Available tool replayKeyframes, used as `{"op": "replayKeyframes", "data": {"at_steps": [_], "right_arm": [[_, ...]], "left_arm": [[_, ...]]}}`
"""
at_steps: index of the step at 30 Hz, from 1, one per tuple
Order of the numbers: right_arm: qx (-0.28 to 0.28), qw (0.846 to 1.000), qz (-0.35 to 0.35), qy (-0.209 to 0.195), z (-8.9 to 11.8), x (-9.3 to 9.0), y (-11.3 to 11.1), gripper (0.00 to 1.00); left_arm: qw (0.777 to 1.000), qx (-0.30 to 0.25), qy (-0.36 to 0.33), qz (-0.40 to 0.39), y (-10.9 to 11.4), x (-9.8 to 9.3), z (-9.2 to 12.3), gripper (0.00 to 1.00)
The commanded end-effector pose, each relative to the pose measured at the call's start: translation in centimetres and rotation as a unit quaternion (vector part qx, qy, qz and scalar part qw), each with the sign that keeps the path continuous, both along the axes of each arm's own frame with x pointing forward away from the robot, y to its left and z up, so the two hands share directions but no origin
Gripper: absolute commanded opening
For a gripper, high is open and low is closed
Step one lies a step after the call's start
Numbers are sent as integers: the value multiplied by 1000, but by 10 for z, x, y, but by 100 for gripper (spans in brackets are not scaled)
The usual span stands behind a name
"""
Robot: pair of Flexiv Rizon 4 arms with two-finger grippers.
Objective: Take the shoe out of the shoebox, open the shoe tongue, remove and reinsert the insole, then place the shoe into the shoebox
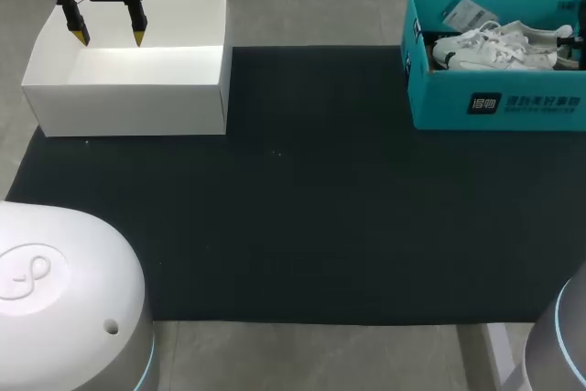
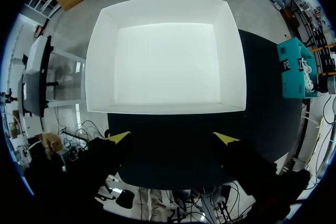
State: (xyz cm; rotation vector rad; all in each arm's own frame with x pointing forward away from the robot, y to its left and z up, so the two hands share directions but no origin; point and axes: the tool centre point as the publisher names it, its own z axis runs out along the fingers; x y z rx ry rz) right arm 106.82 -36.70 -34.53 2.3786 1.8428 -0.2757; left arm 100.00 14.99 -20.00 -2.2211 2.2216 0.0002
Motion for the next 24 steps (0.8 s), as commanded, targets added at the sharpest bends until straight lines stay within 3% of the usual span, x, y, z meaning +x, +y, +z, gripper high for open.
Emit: {"op": "replayKeyframes", "data": {"at_steps": [1,13,24], "right_arm": [[-4,1000,-5,0,21,-7,-1,0],[-16,1000,-2,-6,69,-17,6,0],[-4,1000,-1,-29,81,-18,9,0]], "left_arm": [[1000,0,0,0,0,0,0,100],[1000,0,0,0,0,0,0,100],[1000,0,0,0,0,0,0,100]]}}
